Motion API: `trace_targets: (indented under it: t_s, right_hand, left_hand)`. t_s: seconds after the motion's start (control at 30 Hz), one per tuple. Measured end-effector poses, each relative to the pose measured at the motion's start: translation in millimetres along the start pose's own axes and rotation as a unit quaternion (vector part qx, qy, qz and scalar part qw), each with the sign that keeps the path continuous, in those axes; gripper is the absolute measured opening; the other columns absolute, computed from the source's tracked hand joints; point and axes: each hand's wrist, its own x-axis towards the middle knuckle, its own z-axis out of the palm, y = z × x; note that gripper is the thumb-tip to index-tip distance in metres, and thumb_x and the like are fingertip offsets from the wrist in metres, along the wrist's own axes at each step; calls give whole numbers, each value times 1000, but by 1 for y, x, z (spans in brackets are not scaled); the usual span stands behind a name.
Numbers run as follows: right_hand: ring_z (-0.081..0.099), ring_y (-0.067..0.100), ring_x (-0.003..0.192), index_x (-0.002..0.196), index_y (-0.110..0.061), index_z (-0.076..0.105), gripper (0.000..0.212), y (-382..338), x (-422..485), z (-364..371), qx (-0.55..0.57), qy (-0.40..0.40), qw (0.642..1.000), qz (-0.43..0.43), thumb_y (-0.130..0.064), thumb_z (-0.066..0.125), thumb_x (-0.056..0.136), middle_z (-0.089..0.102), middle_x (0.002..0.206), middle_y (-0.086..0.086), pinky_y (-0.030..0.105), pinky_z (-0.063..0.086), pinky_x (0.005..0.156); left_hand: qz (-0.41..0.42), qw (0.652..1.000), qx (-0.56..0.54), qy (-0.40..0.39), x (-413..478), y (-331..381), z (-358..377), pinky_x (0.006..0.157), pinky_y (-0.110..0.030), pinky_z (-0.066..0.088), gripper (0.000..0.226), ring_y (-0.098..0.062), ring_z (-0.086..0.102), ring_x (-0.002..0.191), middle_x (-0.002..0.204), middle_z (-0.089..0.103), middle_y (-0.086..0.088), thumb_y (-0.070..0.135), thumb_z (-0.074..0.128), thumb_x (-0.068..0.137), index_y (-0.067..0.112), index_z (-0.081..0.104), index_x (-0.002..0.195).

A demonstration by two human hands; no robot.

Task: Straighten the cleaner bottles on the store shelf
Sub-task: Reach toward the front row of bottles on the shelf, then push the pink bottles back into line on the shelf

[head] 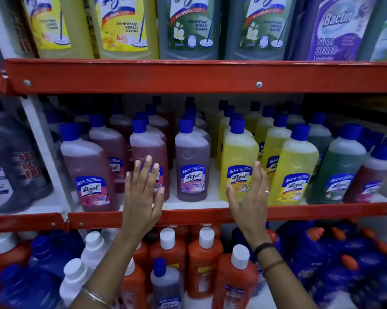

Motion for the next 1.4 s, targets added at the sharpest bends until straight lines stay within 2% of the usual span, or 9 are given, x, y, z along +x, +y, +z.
trace_targets:
  t_s: [0.13,0.27,0.5,0.63,0.83,1.03,1.2,1.3,1.4]
  right_hand:
    - [38,42,126,143,3,12,107,-2,7,15,-69,-38,992,96,-46,74,70,34,140,31,46,41,99]
    - [56,47,96,140,6,16,121,-4,17,26,-105,-83,980,147,-52,81,56,44,124,32,45,51,77]
    - [57,44,97,137,6,20,116,-2,25,22,-137,-118,969,166,-50,79,54,44,124,27,43,49,77]
    - [54,44,100,137,5,19,112,1,20,15,-148,-115,971,151,-49,76,57,44,125,26,44,48,80]
    - [54,44,97,135,1,19,109,3,8,4,-141,-99,975,138,-51,75,57,46,117,23,44,51,74]
    - [53,44,100,137,1,16,110,3,2,-2,-145,-106,974,139,-51,75,59,44,122,24,44,50,75]
    - [48,41,105,135,2,23,104,12,-6,-4,-109,-53,983,138,-50,76,63,42,123,26,47,49,81]
    - [36,32,115,130,0,32,84,-9,-31,3,-33,43,996,78,-42,75,71,39,127,23,32,35,102]
    - [36,29,119,126,-3,37,69,-46,-49,25,56,21,998,17,-39,66,76,46,125,24,19,22,106]
  left_hand:
    - [-61,997,40,-32,-5,-12,5,120,-37,-3,63,-15,-1,148,159,-9,19,32,36,93,32,6,148]
    - [-33,991,116,-65,-11,-25,13,119,-40,-4,65,-12,-2,148,159,-11,16,40,34,91,30,6,149]
    - [-30,989,133,-62,-13,-25,15,119,-44,0,66,-16,2,148,160,-9,11,41,36,90,28,10,149]
    - [-36,987,137,-73,-12,-23,14,119,-43,-1,66,-16,3,148,160,-10,11,41,35,90,27,10,149]
    - [-42,988,127,-82,-12,-22,12,118,-44,0,65,-14,2,148,160,-7,11,42,35,91,28,11,149]
    - [-33,986,131,-97,-19,-26,11,118,-44,-2,64,-13,0,148,159,-10,14,41,34,91,27,11,149]
    - [-57,985,125,-104,-28,-21,10,119,-40,-4,61,-14,2,148,160,7,5,40,33,92,27,12,149]
    - [-63,985,117,-112,-36,-37,1,119,-39,-6,63,-14,1,148,160,-5,13,37,35,92,28,11,149]
    - [-68,985,110,-118,-41,-53,-7,119,-38,-7,62,-13,-1,148,159,-10,16,38,32,92,31,7,149]
